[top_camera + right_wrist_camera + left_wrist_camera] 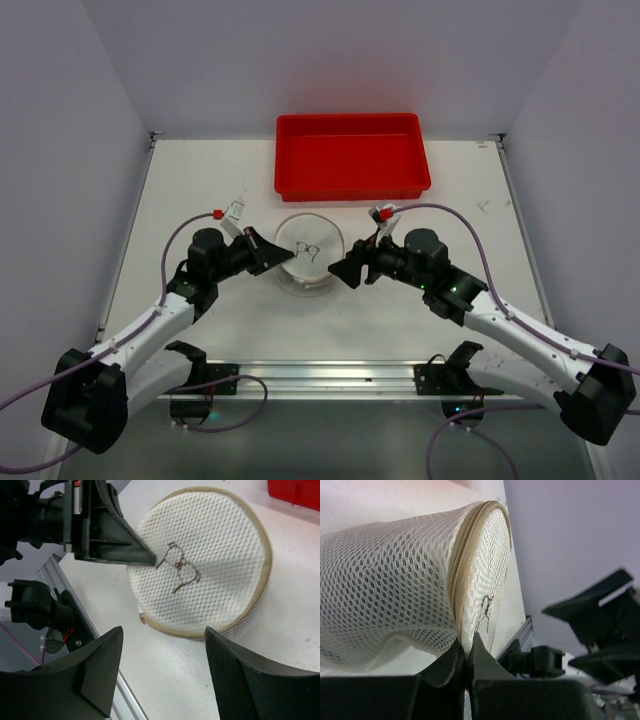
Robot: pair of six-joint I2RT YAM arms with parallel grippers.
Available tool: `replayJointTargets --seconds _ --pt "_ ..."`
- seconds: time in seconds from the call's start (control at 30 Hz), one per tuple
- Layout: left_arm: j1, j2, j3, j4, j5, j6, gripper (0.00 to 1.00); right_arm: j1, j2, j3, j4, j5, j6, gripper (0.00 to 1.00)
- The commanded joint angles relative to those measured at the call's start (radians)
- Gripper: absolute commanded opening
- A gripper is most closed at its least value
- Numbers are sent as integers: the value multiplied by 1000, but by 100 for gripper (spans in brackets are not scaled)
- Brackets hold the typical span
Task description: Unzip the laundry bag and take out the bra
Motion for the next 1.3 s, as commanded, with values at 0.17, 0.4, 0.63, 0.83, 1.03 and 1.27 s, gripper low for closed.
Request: replayJointTargets --seconds 0.17,0.4,0.63,0.83,1.03,1.27 --pt "-43 -53 47 -62 -311 -317 0 214 8 -146 282 278 143 60" --pt "-66 -87 37 -87 -397 -383 0 260 164 -121 380 250 186 56" --pt "-73 -100 29 -92 -425 -406 0 260 267 -77 446 207 226 56" --pt "-78 -96 27 -87 -422 -411 0 260 307 -48 475 209 243 56" --pt "-80 -99 29 -79 -418 -414 0 258 335 -20 490 224 269 55" --pt "-81 -102 30 -79 -418 -414 0 258 349 0 484 238 278 52"
